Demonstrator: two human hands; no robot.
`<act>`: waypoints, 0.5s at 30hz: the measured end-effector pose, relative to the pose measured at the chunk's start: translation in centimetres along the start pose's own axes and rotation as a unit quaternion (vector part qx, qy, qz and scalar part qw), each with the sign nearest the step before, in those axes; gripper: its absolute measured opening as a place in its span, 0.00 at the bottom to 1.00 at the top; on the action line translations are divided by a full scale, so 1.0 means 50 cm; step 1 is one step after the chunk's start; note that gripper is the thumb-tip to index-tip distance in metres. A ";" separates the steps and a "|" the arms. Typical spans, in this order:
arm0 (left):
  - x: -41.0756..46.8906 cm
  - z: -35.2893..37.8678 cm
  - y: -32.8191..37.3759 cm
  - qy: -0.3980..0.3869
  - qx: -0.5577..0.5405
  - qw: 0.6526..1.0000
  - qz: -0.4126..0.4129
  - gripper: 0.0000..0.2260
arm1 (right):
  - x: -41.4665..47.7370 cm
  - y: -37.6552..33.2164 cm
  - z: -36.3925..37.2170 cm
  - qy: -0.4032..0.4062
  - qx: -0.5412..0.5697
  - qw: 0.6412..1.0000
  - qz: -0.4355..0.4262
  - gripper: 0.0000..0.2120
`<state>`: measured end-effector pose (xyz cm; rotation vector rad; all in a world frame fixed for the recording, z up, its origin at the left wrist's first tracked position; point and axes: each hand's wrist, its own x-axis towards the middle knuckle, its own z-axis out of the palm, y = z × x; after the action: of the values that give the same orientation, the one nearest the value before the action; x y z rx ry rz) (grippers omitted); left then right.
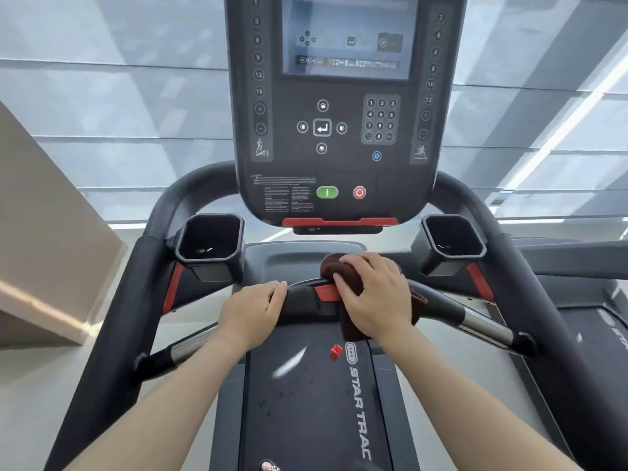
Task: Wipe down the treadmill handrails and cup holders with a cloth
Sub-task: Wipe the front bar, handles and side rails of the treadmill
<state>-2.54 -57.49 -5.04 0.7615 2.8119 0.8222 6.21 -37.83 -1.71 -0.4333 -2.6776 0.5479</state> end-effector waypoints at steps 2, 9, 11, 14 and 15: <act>-0.002 -0.002 0.002 -0.003 -0.002 1.000 -0.011 0.18 | 0.037 -0.011 -0.002 -0.043 0.010 0.998 0.052 0.12; -0.012 -0.037 0.018 -0.020 -0.035 0.999 -0.010 0.15 | -0.014 -0.047 -0.001 0.002 0.028 0.999 -0.039 0.11; -0.029 -0.057 0.001 -0.003 -0.017 1.000 -0.016 0.14 | -0.034 -0.080 0.014 -0.011 0.035 0.995 -0.091 0.13; -0.061 -0.090 -0.049 0.023 0.029 0.998 -0.046 0.12 | -0.025 -0.135 0.042 -0.080 0.008 0.986 -0.143 0.16; -0.074 -0.100 -0.067 0.036 0.041 0.996 -0.068 0.11 | -0.017 -0.147 0.047 -0.096 0.004 0.984 -0.147 0.16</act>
<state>-2.00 -64.13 -2.71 0.5548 2.9380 0.7315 4.35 -45.32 -0.81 0.0216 -2.8496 0.5337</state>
